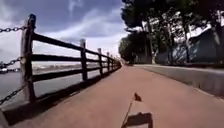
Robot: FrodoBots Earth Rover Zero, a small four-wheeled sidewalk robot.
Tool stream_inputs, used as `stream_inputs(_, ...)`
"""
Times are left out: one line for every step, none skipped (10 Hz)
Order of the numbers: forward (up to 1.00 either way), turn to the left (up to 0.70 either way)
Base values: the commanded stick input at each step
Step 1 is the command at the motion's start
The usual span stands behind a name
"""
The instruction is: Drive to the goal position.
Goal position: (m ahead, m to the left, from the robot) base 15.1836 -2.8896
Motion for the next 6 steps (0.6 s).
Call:
stream_inputs(0.70,-0.08)
stream_inputs(0.70,-0.08)
stream_inputs(0.70,-0.08)
stream_inputs(0.70,-0.08)
stream_inputs(0.70,-0.08)
stream_inputs(0.70,-0.08)
